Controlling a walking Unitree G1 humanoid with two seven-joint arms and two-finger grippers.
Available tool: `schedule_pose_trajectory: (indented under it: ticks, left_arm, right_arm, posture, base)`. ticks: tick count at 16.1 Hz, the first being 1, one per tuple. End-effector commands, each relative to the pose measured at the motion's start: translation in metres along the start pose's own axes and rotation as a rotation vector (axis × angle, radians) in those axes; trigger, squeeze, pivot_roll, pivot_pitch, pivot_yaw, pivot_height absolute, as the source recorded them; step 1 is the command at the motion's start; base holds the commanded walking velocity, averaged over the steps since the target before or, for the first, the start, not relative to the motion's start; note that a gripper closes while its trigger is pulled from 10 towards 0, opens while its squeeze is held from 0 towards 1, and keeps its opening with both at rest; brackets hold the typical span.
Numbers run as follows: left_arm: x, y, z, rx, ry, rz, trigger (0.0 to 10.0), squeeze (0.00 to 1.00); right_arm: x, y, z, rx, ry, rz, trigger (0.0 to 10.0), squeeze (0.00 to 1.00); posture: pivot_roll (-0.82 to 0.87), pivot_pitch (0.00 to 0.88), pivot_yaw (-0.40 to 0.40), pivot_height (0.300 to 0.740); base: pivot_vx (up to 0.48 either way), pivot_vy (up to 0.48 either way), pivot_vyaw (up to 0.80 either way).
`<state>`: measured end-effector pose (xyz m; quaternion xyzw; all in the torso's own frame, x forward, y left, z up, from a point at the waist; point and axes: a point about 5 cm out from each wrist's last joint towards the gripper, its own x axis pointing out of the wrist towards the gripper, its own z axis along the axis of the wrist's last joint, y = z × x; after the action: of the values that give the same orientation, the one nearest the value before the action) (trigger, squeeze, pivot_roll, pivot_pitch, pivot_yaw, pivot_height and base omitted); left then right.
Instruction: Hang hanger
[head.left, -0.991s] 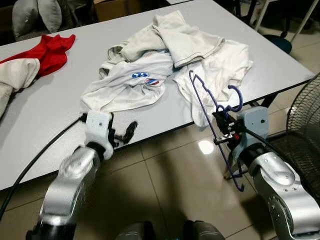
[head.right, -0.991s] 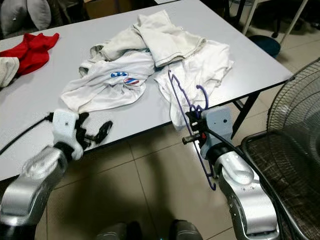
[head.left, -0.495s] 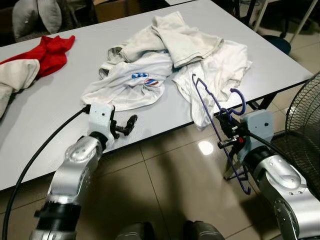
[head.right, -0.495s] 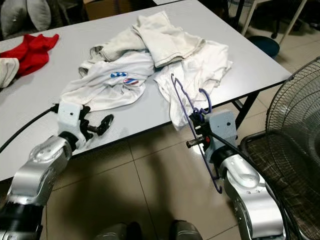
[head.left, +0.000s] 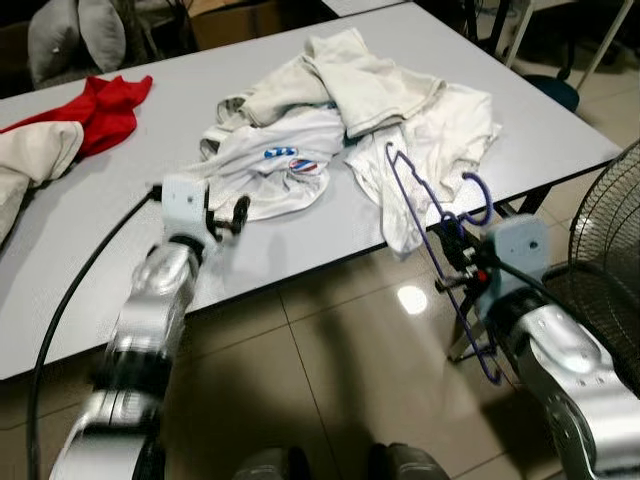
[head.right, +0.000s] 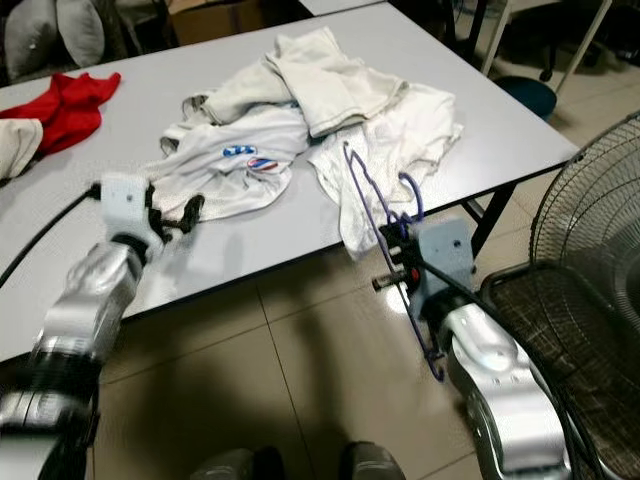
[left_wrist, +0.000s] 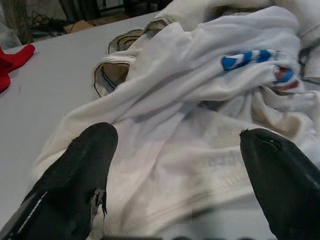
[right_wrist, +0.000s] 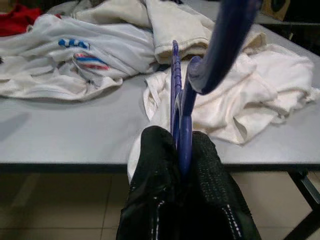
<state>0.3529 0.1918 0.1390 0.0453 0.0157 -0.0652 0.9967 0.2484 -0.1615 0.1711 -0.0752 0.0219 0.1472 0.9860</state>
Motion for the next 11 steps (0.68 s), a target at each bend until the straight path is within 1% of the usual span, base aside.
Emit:
schedule_pose_trajectory:
  ticks: [1,2,4,5,7,9,10,11]
  left_arm:
    - [0.006,0.011,-0.006,0.03,0.023,0.035,10.0,0.0]
    - [0.01,0.014,-0.008,0.036,0.039,0.054,10.0,0.0]
    - [0.014,0.02,-0.016,0.06,0.097,0.097,10.0,0.0]
    - [0.013,0.025,-0.022,0.095,0.143,0.139,10.0,0.0]
    - [0.011,0.033,-0.03,0.122,0.193,0.202,10.0,0.0]
    - [0.01,0.033,-0.037,0.107,0.221,0.196,10.0,0.0]
    - [0.009,0.031,-0.04,0.103,0.24,0.17,9.6,0.0]
    - [0.009,0.031,-0.042,0.104,0.254,0.16,4.2,0.0]
  right_arm:
    - [0.002,0.004,0.001,-0.004,-0.008,0.02,10.0,0.0]
    - [0.003,0.005,0.002,-0.008,-0.008,0.027,10.0,0.0]
    - [0.001,0.004,0.001,-0.013,-0.004,0.034,10.0,0.0]
    - [0.001,0.004,0.002,-0.015,-0.003,0.036,10.0,0.0]
    - [0.001,0.004,0.003,-0.025,-0.002,0.04,10.0,0.0]
    - [0.0,0.003,0.004,-0.03,-0.001,0.04,10.0,0.0]
    - [0.0,0.003,0.004,-0.031,0.0,0.039,10.0,0.0]
    - [0.0,0.003,0.004,-0.032,0.0,0.037,10.0,0.0]
  posture:
    - [-0.2,0.088,0.074,0.74]
    - [-0.2,0.091,0.072,0.74]
    - [-0.21,0.096,0.065,0.74]
    - [-0.22,0.097,0.064,0.74]
    - [-0.23,0.105,0.063,0.74]
    - [-0.23,0.106,0.064,0.74]
    - [-0.23,0.107,0.067,0.74]
    - [-0.23,0.105,0.07,0.74]
  base:
    - [0.0,0.0,0.0]
    - [0.0,0.0,0.0]
    - [0.0,0.0,0.0]
    - [0.0,0.0,0.0]
    - [0.0,0.0,0.0]
    - [0.0,0.0,0.0]
    - [0.0,0.0,0.0]
    - [0.0,0.0,0.0]
